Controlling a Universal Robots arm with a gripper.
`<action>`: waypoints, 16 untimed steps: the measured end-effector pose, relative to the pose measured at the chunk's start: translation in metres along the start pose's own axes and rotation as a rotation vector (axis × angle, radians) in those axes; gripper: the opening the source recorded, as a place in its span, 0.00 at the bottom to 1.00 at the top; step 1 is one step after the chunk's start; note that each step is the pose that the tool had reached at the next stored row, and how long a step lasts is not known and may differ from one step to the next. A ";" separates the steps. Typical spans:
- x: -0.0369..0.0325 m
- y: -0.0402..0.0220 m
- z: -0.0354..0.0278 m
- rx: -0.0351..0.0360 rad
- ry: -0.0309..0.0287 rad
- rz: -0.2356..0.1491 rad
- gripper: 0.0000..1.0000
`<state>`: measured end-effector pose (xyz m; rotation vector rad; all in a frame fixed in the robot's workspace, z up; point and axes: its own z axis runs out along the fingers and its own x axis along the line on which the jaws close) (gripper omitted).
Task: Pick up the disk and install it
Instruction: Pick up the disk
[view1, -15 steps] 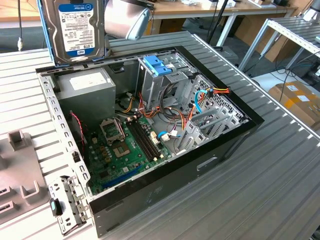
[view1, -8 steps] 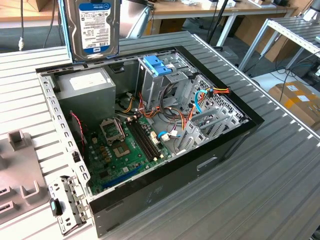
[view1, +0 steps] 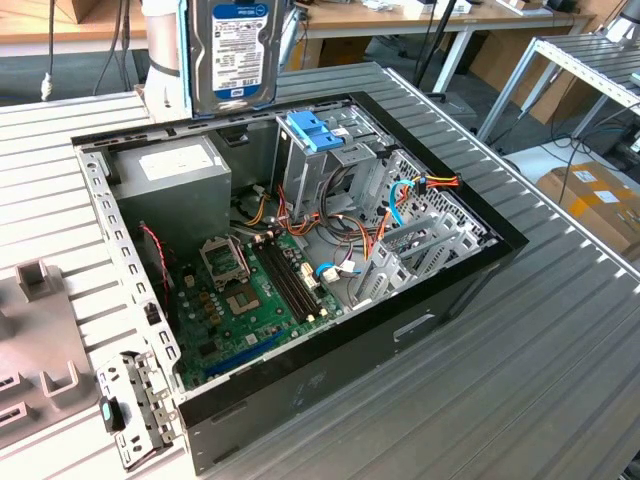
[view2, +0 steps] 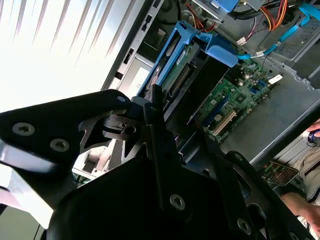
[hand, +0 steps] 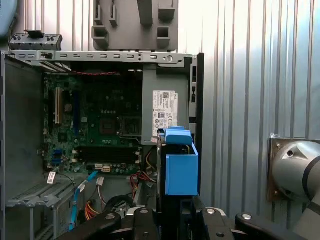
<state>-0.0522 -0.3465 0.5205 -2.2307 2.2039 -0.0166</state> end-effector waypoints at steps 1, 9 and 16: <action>-0.0001 -0.0041 0.0000 0.0000 0.0000 0.000 0.35; -0.0001 -0.0091 0.0001 0.0000 0.0000 0.000 0.35; 0.0001 -0.0208 0.0003 0.0000 0.0000 0.000 0.35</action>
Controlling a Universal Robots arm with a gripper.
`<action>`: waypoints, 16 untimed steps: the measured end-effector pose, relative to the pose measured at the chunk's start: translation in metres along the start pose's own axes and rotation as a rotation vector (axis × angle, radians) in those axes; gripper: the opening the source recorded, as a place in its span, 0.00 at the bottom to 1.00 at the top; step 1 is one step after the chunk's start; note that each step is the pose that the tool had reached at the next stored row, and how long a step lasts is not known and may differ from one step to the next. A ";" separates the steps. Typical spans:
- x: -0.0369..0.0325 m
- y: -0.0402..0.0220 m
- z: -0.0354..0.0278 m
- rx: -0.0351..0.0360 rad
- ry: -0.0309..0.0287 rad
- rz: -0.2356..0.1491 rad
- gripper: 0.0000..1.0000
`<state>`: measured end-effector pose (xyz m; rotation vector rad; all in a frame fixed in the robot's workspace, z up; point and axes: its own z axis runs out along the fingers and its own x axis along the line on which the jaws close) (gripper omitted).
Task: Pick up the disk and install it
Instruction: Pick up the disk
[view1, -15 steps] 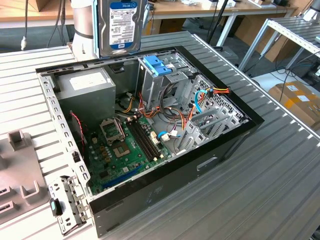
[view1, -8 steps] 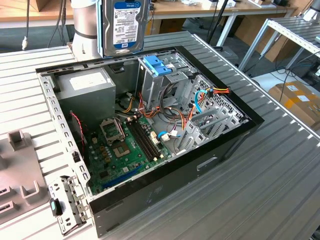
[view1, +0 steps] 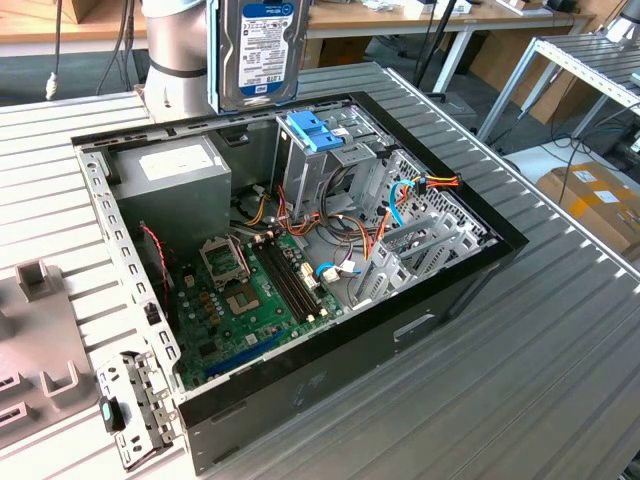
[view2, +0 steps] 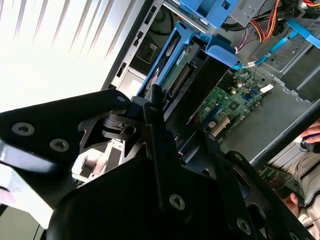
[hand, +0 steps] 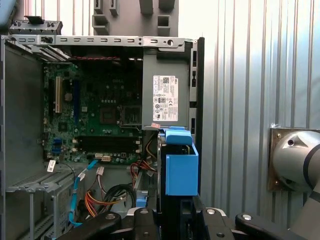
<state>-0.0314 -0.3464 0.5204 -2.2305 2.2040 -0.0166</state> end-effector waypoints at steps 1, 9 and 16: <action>0.0000 -0.0001 0.0000 0.0000 0.0000 0.000 0.35; 0.0000 -0.0022 0.0000 0.0000 0.0000 0.000 0.35; 0.0000 -0.0024 0.0000 0.0000 0.0000 0.000 0.35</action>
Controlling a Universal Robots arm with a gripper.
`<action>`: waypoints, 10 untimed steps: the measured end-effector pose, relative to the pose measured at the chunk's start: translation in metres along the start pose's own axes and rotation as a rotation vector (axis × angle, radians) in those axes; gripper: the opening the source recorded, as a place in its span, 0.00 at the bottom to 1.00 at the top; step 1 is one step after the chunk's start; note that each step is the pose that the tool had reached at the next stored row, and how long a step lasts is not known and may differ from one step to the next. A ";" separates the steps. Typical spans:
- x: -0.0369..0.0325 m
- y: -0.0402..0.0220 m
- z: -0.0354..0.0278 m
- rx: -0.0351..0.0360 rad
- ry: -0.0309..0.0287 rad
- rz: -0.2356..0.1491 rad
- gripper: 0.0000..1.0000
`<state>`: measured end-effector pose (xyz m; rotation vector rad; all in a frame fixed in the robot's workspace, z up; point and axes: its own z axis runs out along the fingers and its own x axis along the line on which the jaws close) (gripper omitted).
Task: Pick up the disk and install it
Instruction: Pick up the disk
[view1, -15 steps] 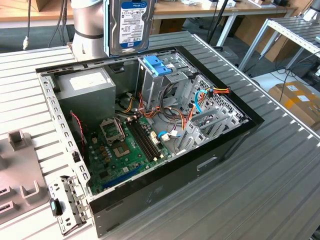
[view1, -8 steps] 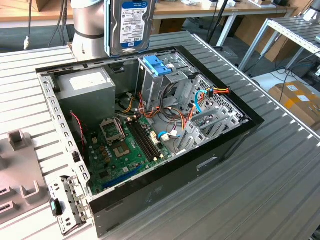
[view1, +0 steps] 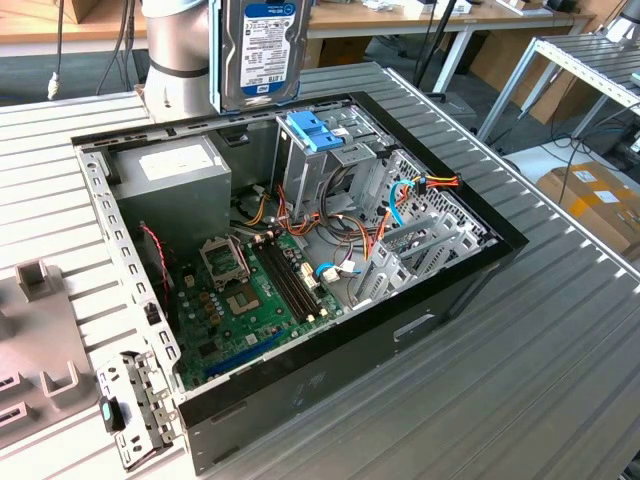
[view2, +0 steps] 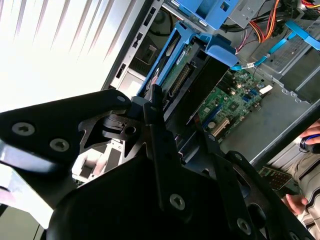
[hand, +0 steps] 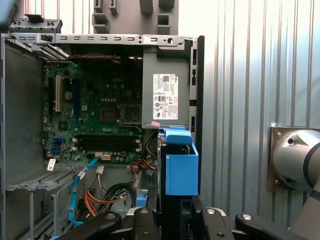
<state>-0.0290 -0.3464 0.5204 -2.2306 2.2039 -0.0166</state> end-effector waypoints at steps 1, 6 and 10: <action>0.0000 0.0000 0.0000 0.0000 -0.0001 0.000 0.35; 0.0001 -0.0091 0.0001 0.0000 0.0000 0.000 0.35; 0.0002 -0.0182 0.0003 0.0000 -0.0001 0.000 0.35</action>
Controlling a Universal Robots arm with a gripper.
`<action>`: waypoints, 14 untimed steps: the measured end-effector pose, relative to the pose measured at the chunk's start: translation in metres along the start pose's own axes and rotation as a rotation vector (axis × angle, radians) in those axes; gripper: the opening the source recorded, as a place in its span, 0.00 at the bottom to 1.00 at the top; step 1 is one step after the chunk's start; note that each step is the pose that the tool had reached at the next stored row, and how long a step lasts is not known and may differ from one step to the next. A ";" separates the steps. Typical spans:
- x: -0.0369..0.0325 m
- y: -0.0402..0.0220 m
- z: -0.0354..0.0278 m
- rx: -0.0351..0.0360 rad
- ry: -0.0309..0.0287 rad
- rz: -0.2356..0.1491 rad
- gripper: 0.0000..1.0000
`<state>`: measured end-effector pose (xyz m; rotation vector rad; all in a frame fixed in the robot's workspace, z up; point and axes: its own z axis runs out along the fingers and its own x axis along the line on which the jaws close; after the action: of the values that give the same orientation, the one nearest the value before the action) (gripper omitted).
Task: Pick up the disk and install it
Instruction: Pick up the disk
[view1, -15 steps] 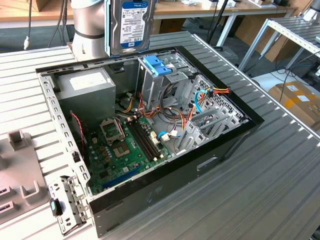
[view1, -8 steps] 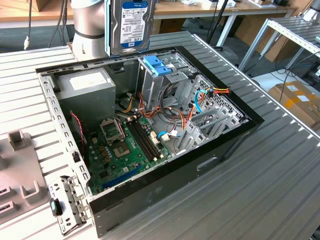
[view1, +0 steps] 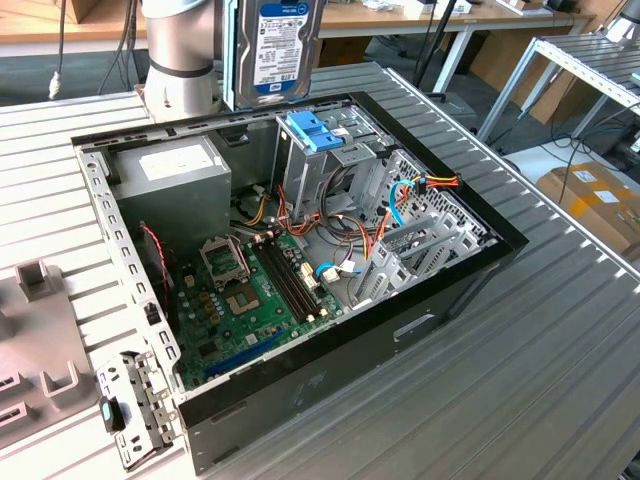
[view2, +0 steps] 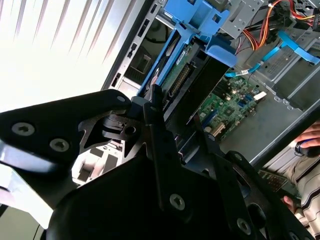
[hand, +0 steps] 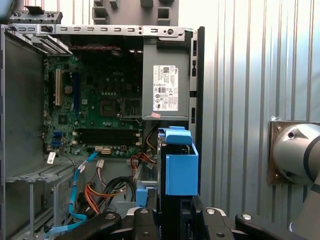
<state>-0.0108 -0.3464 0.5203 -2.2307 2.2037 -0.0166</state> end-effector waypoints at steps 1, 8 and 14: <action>0.0000 -0.0017 0.0000 0.0000 0.0000 0.000 0.35; 0.0001 -0.0098 0.0001 0.0000 0.0000 0.000 0.35; 0.0001 -0.0137 0.0002 0.0000 0.0000 0.000 0.35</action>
<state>0.0030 -0.3464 0.5203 -2.2307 2.2038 -0.0166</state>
